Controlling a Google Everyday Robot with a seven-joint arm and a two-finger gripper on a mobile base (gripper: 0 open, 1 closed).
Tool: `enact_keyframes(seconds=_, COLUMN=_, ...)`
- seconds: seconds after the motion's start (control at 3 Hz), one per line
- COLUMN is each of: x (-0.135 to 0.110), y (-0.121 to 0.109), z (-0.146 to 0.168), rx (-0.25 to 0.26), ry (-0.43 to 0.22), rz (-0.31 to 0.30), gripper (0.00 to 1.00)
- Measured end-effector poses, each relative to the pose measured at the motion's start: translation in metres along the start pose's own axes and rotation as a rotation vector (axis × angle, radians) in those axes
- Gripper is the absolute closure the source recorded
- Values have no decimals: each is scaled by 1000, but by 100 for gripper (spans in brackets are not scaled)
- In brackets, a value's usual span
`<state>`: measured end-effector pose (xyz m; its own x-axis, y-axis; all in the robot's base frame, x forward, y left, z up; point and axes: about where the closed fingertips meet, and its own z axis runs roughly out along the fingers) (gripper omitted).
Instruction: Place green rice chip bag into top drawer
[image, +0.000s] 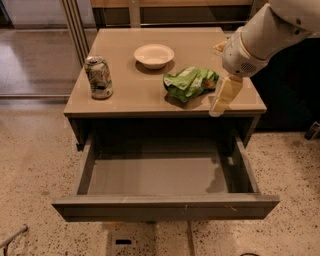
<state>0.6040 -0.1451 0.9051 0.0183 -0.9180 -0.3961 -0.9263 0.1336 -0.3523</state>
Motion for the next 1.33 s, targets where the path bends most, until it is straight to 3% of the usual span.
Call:
enact_keyframes(seconds=0.67, x=-8, y=-18, z=38, rx=38, ry=-87, rz=-40, gripper=1)
enact_keyframes(seconds=1.33, x=-16, y=-38, z=61, rx=86, ry=-136, rz=-71, gripper=43)
